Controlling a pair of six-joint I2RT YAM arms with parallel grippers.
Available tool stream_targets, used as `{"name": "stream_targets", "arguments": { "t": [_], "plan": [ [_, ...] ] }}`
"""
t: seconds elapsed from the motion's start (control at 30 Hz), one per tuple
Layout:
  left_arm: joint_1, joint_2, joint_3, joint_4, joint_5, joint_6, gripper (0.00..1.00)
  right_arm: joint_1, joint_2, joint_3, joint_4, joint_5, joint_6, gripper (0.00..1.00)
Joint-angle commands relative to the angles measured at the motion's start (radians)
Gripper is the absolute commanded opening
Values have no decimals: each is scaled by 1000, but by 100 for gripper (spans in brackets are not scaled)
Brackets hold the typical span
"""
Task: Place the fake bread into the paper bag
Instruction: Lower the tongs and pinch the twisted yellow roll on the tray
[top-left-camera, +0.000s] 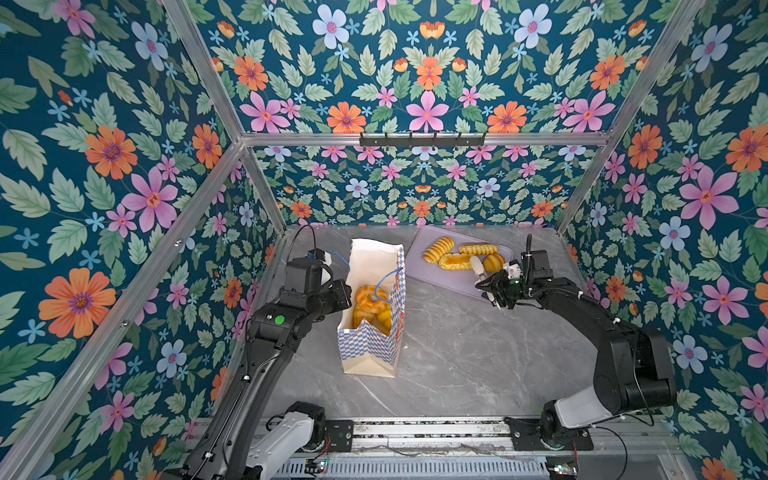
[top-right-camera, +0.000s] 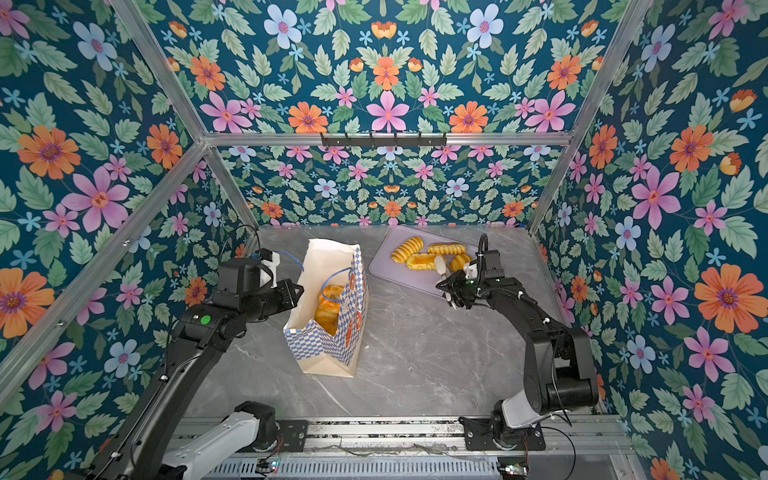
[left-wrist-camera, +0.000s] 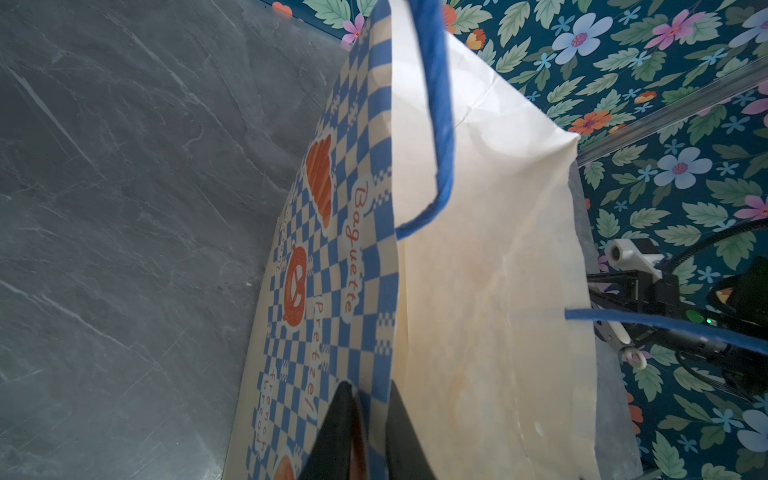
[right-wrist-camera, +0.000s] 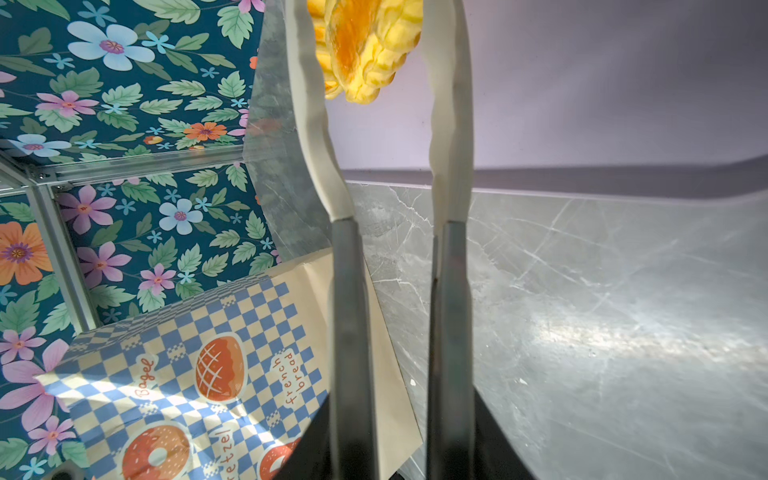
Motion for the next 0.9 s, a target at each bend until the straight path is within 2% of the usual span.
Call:
{"name": "stream_targets", "arguments": {
  "t": [0.0, 0.87],
  "plan": [
    [1, 2, -6, 12, -1, 2, 16, -4, 18, -1, 88, -37, 36, 40],
    [1, -2, -10, 3, -10, 3, 16, -8, 192, 35, 207, -55, 103, 43]
  ]
}}
